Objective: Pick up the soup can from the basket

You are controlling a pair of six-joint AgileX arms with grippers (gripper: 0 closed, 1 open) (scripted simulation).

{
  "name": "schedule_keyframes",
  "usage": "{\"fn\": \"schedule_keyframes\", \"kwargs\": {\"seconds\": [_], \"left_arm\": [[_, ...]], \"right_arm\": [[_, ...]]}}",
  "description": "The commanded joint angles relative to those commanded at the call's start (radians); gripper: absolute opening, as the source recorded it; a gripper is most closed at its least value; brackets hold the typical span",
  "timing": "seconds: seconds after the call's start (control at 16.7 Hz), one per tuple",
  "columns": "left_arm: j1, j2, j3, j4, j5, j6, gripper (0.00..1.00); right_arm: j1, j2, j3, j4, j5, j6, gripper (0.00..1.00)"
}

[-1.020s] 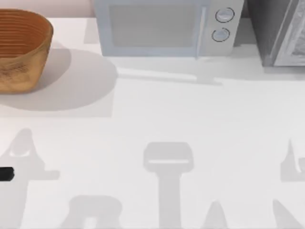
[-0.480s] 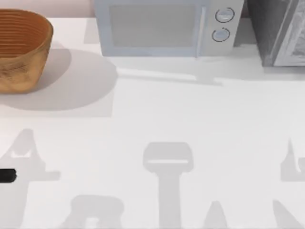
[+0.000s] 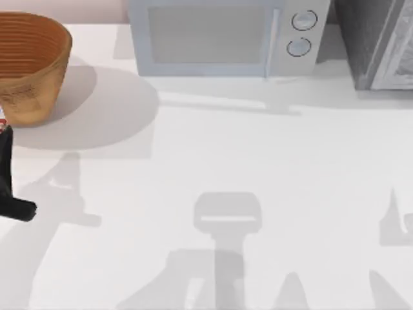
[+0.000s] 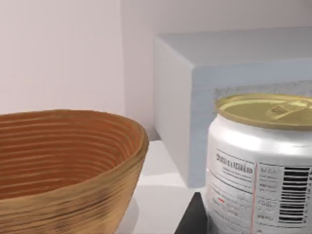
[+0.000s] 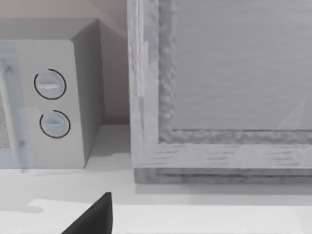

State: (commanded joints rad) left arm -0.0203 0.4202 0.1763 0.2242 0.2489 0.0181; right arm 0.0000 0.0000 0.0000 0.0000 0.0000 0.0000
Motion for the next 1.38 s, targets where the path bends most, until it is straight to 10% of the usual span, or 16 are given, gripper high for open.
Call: {"fn": "schedule_keyframes", "kwargs": {"seconds": [0.96,1.38], "left_arm": [[-0.092,1.572,0.666,0.853,0.934,0.051,0.00],[-0.118,2.014,0.853,1.095,1.195,0.068,0.00]], "right_arm": [[0.000,0.000,0.000,0.000,0.000,0.000,1.00],[0.000,0.000,0.000,0.000,0.000,0.000,1.00]]}}
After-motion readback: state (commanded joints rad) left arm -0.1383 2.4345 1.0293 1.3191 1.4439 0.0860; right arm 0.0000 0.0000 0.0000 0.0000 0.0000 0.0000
